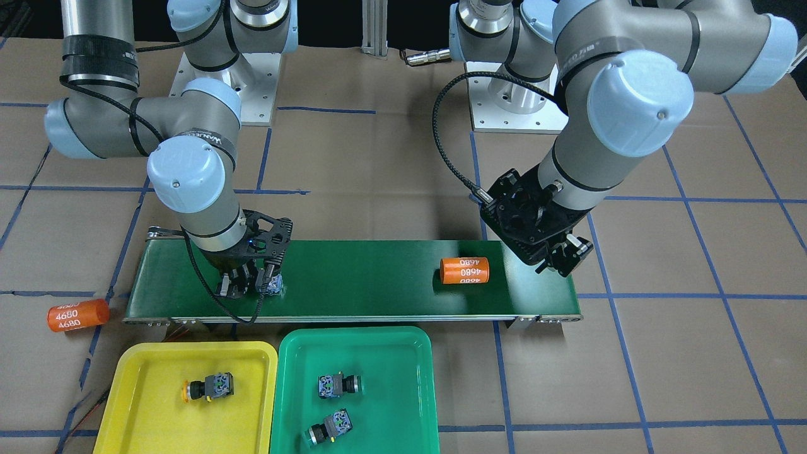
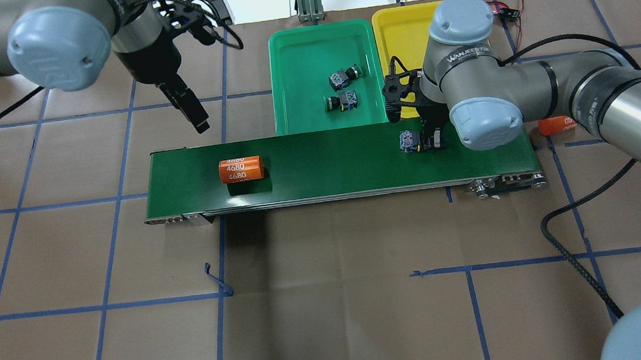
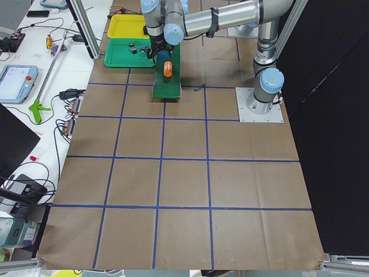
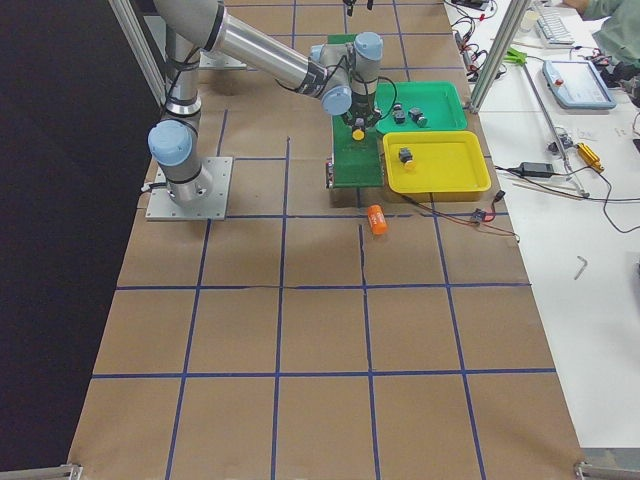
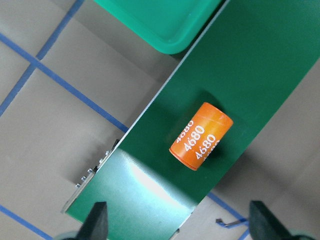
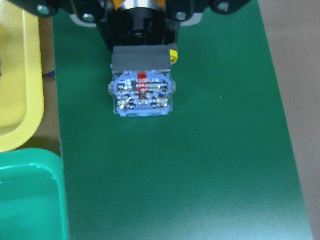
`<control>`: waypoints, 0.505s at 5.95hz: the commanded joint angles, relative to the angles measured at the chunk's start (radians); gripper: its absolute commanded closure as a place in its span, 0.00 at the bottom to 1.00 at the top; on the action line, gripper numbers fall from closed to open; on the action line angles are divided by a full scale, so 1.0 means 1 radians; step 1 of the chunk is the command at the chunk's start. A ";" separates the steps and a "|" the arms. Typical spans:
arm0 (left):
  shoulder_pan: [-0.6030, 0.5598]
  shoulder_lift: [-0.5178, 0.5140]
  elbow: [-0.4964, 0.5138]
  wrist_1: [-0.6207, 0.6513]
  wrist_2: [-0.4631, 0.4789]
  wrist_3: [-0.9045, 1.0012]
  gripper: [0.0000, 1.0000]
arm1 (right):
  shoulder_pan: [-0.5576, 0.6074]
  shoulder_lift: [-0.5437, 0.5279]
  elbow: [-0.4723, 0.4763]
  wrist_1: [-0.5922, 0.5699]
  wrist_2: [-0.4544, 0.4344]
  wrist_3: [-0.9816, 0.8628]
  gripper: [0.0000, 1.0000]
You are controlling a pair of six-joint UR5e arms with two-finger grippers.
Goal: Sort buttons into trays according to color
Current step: 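Place the yellow button in the yellow tray while the left releases the cell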
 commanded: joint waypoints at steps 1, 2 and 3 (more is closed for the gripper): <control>-0.015 0.047 0.043 -0.018 -0.014 -0.427 0.01 | -0.070 -0.057 -0.007 0.047 -0.023 -0.114 0.92; 0.008 0.099 0.032 -0.024 -0.005 -0.596 0.01 | -0.113 -0.074 -0.033 0.053 -0.020 -0.162 0.91; 0.025 0.151 -0.020 -0.026 0.003 -0.619 0.02 | -0.112 -0.048 -0.117 0.041 -0.011 -0.166 0.91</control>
